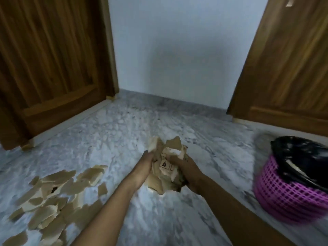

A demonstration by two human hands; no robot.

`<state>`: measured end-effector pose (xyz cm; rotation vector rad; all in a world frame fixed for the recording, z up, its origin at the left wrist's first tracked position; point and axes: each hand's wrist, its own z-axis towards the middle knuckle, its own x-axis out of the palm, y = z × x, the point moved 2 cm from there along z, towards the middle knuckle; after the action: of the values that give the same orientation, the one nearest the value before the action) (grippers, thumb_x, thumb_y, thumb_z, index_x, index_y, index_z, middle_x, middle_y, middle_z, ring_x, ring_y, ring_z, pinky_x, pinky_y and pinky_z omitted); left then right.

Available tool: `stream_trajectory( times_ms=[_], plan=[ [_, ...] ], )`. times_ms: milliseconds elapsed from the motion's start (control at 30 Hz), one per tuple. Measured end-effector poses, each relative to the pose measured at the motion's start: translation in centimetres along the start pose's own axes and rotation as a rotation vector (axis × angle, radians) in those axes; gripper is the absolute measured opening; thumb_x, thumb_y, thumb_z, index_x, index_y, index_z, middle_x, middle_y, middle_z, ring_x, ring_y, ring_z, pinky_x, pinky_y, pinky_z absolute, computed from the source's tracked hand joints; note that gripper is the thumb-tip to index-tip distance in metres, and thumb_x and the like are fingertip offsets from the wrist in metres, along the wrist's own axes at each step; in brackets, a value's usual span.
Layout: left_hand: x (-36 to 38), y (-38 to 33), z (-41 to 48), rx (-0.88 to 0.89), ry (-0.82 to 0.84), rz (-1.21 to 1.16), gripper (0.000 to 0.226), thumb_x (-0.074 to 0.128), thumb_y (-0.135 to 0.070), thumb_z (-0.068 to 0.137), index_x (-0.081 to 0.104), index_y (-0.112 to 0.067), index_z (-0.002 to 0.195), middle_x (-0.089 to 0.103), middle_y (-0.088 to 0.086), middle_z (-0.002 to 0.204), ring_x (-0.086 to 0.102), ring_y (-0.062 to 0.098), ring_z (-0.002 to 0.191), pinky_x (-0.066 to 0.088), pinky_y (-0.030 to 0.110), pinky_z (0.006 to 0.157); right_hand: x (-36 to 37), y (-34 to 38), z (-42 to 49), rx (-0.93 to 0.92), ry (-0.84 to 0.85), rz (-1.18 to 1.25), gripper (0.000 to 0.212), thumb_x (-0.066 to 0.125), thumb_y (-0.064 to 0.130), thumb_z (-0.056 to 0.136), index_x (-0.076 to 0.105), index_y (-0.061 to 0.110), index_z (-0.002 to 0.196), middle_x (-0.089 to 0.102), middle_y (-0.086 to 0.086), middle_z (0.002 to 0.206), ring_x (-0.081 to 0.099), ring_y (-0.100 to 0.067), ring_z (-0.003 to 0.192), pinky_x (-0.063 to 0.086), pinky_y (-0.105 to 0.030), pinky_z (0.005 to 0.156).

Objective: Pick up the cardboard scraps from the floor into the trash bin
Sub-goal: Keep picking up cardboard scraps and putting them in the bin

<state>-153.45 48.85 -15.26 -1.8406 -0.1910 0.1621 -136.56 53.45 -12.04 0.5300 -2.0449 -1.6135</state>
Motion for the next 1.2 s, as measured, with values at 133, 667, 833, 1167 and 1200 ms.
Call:
stream_trajectory(
  times_ms=[133, 667, 833, 1167, 1200],
  plan=[
    [7.5, -4.5, 3.4, 0.002, 0.103, 0.119, 0.061, 0.053, -0.076, 0.079, 0.056, -0.038, 0.127, 0.066, -0.001, 0.126, 0.061, 0.022, 0.118, 0.041, 0.053, 0.107, -8.8, 3.3, -0.8, -0.07, -0.09, -0.058, 0.011, 0.063, 0.013, 0.092, 0.071, 0.015, 0.101, 0.075, -0.007, 0.088, 0.072, -0.017, 0.078, 0.056, -0.024, 0.064],
    [54.4, -12.1, 16.1, 0.233, 0.358, 0.246, 0.032, 0.056, -0.02, 0.093, 0.049, -0.025, 0.124, 0.068, 0.001, 0.112, 0.066, 0.022, 0.104, 0.053, 0.046, 0.094, -52.7, 8.0, -10.8, -0.072, -0.665, -0.1, 0.091, 0.085, 0.044, 0.064, 0.039, 0.039, 0.142, 0.059, 0.014, 0.134, 0.057, -0.015, 0.122, 0.048, -0.04, 0.102],
    [59.9, -8.9, 18.1, 0.211, 0.372, 0.521, 0.044, 0.059, -0.029, 0.095, 0.044, -0.031, 0.136, 0.063, 0.003, 0.126, 0.062, 0.021, 0.103, 0.051, 0.036, 0.094, -59.3, 5.2, -13.0, 0.13, -0.711, -0.649, 0.079, 0.068, 0.047, 0.086, 0.03, 0.028, 0.151, 0.044, 0.001, 0.147, 0.05, -0.021, 0.127, 0.047, -0.024, 0.094],
    [50.4, -10.8, 19.6, 0.237, 0.212, 0.61, 0.029, 0.066, -0.029, 0.091, 0.068, -0.024, 0.12, 0.068, -0.001, 0.121, 0.063, 0.015, 0.112, 0.049, 0.025, 0.093, -57.0, 6.9, -8.4, 0.138, -0.617, -0.848, 0.039, 0.06, 0.049, 0.093, 0.063, 0.029, 0.126, 0.065, 0.001, 0.123, 0.063, -0.02, 0.102, 0.055, -0.036, 0.089],
    [48.4, -11.5, 19.3, 0.244, 0.195, 0.615, 0.028, 0.066, -0.031, 0.091, 0.068, -0.024, 0.119, 0.066, -0.004, 0.121, 0.062, 0.012, 0.114, 0.049, 0.022, 0.09, -55.4, 7.6, -7.1, 0.097, -0.595, -0.877, 0.03, 0.061, 0.046, 0.093, 0.069, 0.029, 0.117, 0.069, 0.002, 0.116, 0.065, -0.019, 0.102, 0.055, -0.033, 0.088]
  ],
)
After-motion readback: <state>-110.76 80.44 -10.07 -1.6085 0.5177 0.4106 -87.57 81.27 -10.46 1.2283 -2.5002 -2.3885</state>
